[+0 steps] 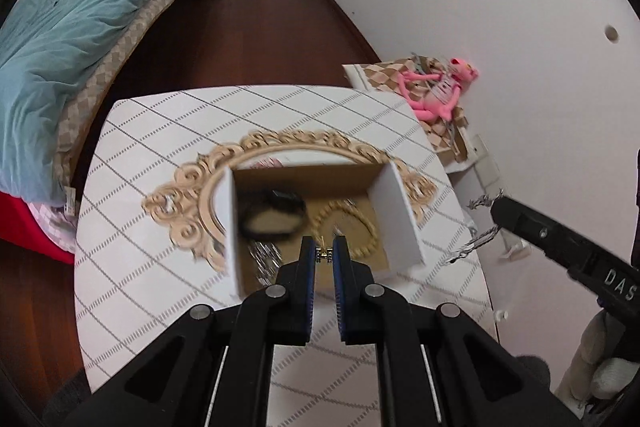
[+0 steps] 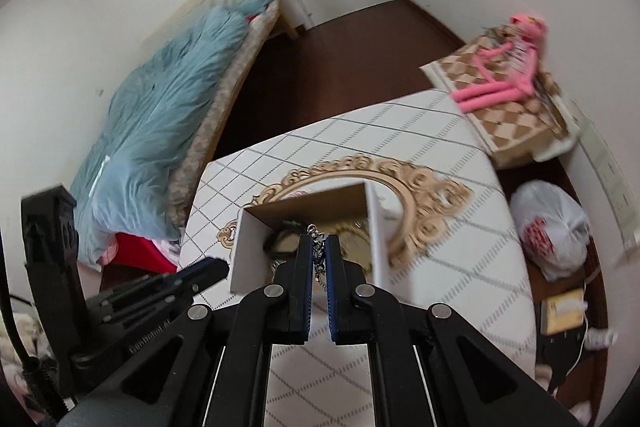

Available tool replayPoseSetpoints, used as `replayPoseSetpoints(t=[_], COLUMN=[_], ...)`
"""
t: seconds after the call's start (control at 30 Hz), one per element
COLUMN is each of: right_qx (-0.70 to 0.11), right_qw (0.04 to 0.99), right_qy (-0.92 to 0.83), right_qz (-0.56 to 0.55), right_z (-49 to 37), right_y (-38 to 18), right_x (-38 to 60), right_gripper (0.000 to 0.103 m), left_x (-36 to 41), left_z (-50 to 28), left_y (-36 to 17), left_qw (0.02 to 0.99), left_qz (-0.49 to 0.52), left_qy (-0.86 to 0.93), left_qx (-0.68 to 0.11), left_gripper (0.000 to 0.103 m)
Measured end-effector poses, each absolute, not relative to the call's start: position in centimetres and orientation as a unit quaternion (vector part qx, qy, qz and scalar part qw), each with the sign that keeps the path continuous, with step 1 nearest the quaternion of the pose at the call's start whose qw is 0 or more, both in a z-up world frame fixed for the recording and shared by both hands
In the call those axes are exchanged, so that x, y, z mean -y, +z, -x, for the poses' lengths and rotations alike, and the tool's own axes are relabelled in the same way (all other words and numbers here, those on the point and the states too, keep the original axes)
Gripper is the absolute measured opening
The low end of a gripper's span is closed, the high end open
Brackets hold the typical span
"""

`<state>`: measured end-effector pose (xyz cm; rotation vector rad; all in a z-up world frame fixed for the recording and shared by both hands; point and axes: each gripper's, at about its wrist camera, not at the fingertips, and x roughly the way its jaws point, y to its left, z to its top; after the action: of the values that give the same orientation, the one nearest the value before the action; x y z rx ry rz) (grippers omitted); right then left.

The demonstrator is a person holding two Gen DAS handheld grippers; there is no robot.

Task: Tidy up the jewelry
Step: 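Lower both held items into the white box and open both tools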

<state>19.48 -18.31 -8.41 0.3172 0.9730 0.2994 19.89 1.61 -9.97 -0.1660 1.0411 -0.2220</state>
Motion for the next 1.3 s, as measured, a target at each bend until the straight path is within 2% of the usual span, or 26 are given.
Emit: replayPoseSetpoints(t=[0.47,0.57,0.6,0.63,0.67,0.7,0.73,0.87,0.9,0.93,0.97,1.03,1.07,1.3], right_qx=[-0.573,-0.587,-0.588,-0.589,-0.589,-0.589,-0.587,-0.580,-0.581,-0.581,-0.579,-0.575,-0.576,-0.584], right_qw=[0.800,0.793,0.793,0.794,0.794,0.795,0.797,0.805,0.805,0.806,0.808,0.814,0.814,0.809], right_qy=[0.145,0.137,0.136,0.134,0.132,0.129,0.126,0.116,0.113,0.106,0.100,0.084,0.077,0.054], right_qz=[-0.105,-0.088,-0.083,-0.077,-0.075,-0.070,-0.064,-0.050,-0.046,-0.037,-0.026,0.003,0.012,0.024], right_z=[-27.8,-28.2,-28.2,-28.2,-28.1,-28.1,-28.0,-27.8,-27.6,-27.4,-27.1,-26.3,-26.0,-23.8], right_y=[-15.3,-16.0,-16.0,-16.0,-15.9,-15.8,-15.6,-15.0,-15.0,-14.9,-14.8,-14.9,-15.1,-16.6], right_x=[14.6,14.6,14.6,14.6,14.6,14.6,14.6,14.4,14.4,14.3,14.2,14.0,13.9,13.9], right_gripper=[0.007,0.008,0.008,0.014,0.019,0.034,0.047,0.050,0.050,0.053,0.059,0.092,0.095,0.097], left_x=[-3.4,-3.6,-3.8,-4.0,-4.3,-4.6,-4.8,-5.8,-6.0,-6.0,-6.1,-6.2,-6.1,-6.0], left_z=[-27.3,-27.7,-27.7,-27.8,-27.7,-27.5,-27.5,-26.9,-26.5,-26.3,-25.9,-24.9,-24.5,-21.9], left_y=[-15.5,-15.5,-15.2,-15.0,-14.7,-14.3,-14.0,-13.2,-13.0,-13.0,-13.0,-12.9,-12.9,-13.7], left_qw=[0.804,0.804,0.808,0.811,0.815,0.821,0.824,0.833,0.836,0.837,0.838,0.846,0.848,0.851], left_qz=[0.091,0.084,0.081,0.078,0.077,0.077,0.076,0.067,0.061,0.057,0.052,0.038,0.031,0.011], left_qy=[-0.087,-0.071,-0.064,-0.058,-0.052,-0.042,-0.037,-0.017,-0.010,-0.005,0.001,0.016,0.021,0.042], left_qx=[-0.582,-0.585,-0.581,-0.577,-0.572,-0.564,-0.560,-0.549,-0.546,-0.544,-0.543,-0.532,-0.528,-0.523], left_gripper=[0.008,0.014,0.023,0.045,0.059,0.077,0.079,0.080,0.083,0.092,0.096,0.100,0.100,0.101])
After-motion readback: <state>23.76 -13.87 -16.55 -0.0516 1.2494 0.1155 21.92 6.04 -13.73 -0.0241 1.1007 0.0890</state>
